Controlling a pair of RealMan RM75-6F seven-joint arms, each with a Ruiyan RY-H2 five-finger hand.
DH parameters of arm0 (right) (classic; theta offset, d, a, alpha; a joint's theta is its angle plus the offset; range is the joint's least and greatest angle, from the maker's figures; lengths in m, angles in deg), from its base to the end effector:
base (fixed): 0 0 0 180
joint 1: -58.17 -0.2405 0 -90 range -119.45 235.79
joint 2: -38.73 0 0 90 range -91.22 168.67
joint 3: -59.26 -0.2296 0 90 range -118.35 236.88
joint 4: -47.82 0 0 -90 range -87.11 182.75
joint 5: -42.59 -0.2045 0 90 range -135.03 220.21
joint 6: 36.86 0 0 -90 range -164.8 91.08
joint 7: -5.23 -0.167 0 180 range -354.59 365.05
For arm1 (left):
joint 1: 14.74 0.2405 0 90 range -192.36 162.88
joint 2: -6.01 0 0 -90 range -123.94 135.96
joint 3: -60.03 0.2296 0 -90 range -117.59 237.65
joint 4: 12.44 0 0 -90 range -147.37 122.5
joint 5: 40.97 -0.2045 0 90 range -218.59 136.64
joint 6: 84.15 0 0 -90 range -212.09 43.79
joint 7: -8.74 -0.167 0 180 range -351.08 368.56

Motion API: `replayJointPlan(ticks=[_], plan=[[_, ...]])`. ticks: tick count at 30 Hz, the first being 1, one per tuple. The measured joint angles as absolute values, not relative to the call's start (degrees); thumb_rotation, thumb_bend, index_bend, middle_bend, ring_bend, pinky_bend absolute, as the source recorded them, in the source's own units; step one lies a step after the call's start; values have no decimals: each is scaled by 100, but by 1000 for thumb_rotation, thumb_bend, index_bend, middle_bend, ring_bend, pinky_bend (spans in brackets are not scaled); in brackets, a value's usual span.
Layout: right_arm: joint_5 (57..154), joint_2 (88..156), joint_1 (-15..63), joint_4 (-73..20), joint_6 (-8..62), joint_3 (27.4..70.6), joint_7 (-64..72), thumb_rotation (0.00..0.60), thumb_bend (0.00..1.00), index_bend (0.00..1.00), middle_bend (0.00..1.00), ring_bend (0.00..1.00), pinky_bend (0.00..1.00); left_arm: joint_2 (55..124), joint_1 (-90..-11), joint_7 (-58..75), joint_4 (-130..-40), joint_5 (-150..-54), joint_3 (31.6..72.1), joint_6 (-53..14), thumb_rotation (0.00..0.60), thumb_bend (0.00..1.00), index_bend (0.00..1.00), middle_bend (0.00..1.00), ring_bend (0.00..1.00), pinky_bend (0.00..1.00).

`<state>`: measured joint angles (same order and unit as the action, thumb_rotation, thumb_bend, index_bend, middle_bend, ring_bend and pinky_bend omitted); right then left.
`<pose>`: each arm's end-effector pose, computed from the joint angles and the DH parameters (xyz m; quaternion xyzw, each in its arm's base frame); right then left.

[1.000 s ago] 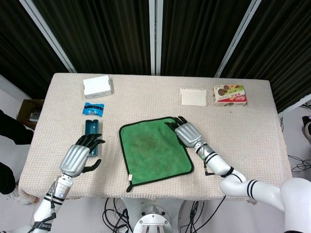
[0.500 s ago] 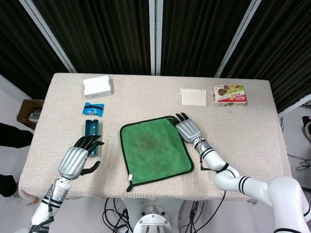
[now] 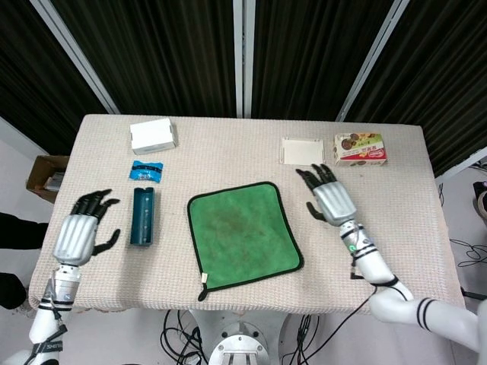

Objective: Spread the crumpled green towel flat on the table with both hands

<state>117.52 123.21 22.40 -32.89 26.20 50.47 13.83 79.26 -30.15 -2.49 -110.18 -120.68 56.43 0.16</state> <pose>-0.1647 -0.3447 0.0267 0.7053 -0.3523 0.4166 0.4527 -0.2235 0.2454 0.1032 -0.5994 -0.3824 -0.4327 0.5544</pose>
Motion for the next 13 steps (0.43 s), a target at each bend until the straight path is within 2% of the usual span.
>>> replayJointPlan(ticks=[3, 7, 13], plan=[[11816, 11613, 2819, -3913, 3304, 5192, 1409, 600, 247, 0, 63, 0, 0, 7837, -2861, -164, -10590, -11870, 5516, 176, 600, 258, 230, 106, 105, 133], [12002, 10692, 3666, -4611, 4109, 5521, 1337, 600, 242, 0, 40, 0, 0, 7527, -2600, -85, -10326, -11764, 5552, 248, 600, 234, 224, 95, 105, 125], [12470, 10046, 4617, -4943, 4943, 6051, 796, 600, 259, 0, 33, 0, 0, 7213, -2229, 523, -10415, -11973, 5836, 378, 600, 233, 224, 89, 105, 122]])
